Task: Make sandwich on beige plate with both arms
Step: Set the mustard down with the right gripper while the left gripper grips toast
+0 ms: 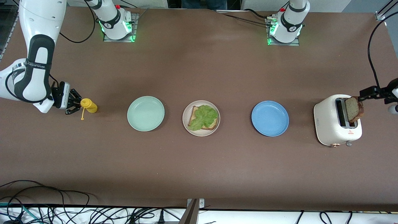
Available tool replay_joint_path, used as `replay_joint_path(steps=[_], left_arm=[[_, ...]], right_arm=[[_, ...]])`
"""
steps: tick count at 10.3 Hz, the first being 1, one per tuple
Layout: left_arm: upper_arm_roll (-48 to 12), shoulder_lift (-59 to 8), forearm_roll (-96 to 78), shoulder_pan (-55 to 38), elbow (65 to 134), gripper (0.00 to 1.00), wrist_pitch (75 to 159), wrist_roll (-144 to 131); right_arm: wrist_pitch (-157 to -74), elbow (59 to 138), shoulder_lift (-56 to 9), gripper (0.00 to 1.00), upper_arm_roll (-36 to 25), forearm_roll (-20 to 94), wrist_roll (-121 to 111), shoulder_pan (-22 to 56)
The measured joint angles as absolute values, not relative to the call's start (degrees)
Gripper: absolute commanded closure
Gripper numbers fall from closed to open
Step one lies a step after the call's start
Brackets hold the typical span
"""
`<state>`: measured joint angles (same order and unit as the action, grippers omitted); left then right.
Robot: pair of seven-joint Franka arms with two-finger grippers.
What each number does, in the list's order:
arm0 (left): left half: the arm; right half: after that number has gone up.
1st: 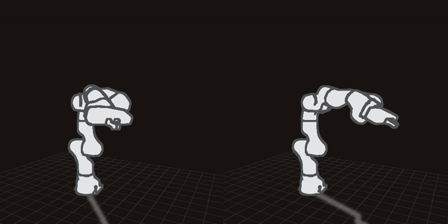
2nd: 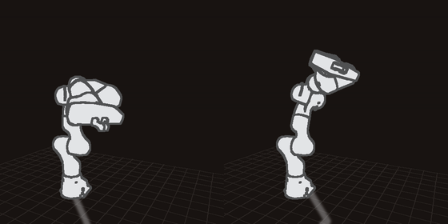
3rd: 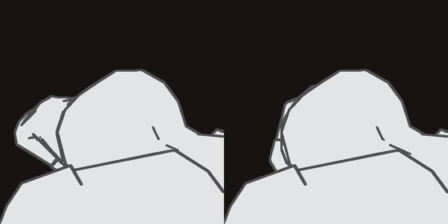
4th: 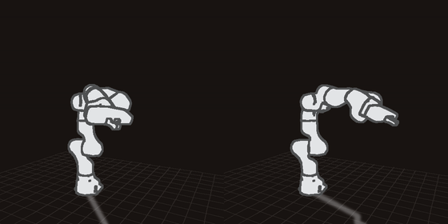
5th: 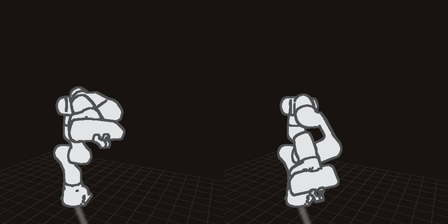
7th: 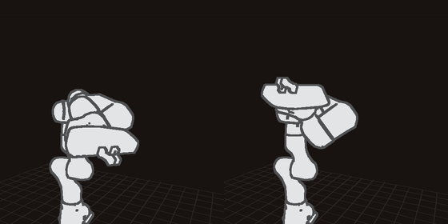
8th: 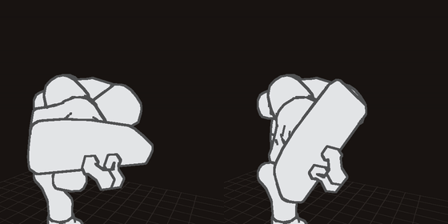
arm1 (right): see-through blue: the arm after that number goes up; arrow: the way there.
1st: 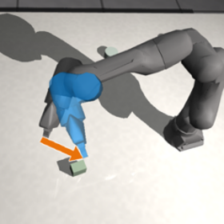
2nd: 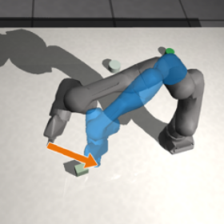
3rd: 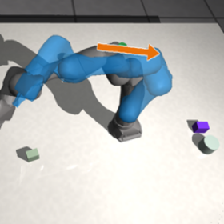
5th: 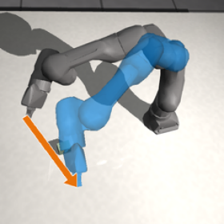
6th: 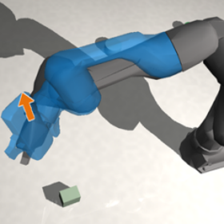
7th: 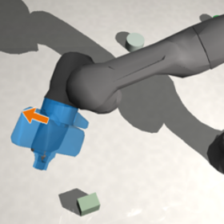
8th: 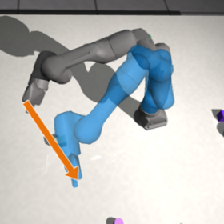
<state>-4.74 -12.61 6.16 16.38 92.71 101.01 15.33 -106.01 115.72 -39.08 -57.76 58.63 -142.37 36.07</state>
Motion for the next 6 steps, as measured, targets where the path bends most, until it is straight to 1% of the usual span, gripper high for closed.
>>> replay_joint_path(steps=[4, 5, 6], left_arm=[[-4.7, -20.6, 6.4, 19.0, 92.7, 0.00, 104.0, 15.3], [-4.7, -21.6, 6.4, 19.6, 92.7, 0.07, 104.3, 15.3], [-4.7, -22.4, 6.4, 20.1, 92.8, 0.48, 104.3, 15.3]], right_arm=[[-104.8, 115.3, -38.5, 1.00, -54.6, 59.8, -144.3, 31.3], [-104.7, 115.3, -38.5, 0.73, -54.5, 59.9, -144.3, 31.0], [-104.7, 115.3, -38.5, 0.57, -54.4, 59.9, -144.3, 30.9]])
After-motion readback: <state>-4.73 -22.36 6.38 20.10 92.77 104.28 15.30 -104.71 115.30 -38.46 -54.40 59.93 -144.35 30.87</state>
